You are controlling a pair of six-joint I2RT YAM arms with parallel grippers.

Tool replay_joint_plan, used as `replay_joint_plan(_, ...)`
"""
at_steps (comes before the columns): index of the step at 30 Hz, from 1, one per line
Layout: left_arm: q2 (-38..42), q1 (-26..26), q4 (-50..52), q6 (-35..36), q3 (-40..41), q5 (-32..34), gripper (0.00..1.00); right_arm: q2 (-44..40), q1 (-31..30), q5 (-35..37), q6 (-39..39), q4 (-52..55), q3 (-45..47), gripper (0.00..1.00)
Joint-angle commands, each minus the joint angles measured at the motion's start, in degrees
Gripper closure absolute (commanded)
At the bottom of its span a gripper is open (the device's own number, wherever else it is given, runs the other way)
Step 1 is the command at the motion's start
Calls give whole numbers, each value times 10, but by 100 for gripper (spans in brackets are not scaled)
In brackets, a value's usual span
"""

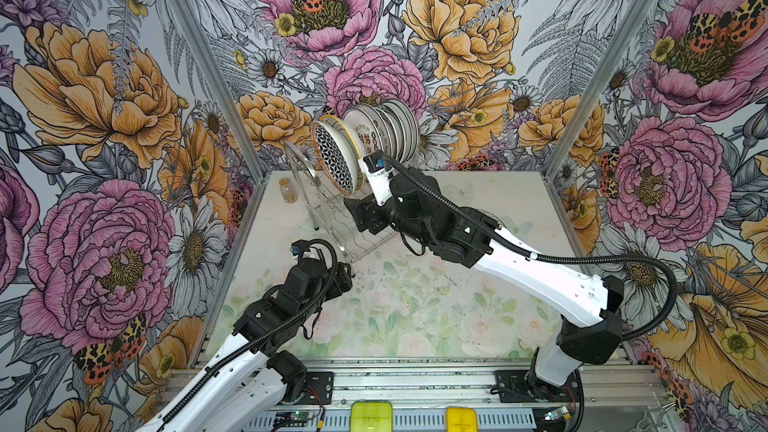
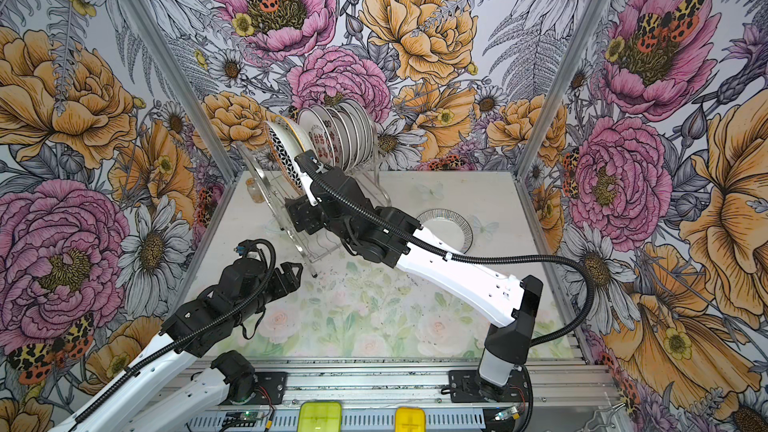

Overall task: Unload the plates from the dish rack
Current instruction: Pick up the plate from the dish rack.

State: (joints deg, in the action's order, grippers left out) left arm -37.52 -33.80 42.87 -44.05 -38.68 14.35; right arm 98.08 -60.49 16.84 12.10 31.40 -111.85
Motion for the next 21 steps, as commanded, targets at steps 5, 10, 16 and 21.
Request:
replay_joint_plan(5, 16, 53, 14, 26, 7, -54, 12, 80, -18, 86, -52, -6, -99, 39)
replay_joint_plan(10, 32, 74, 15, 30, 11, -76, 13, 139, -26, 125, -75, -5, -163, 41)
replay_joint_plan(16, 34, 91, 14, 41, 12, -93, 13, 168, -20, 133, -68, -5, -200, 45)
replay_joint_plan(21, 35, 102, 14, 45, 11, -105, 13, 184, -14, 145, -67, -6, -207, 48)
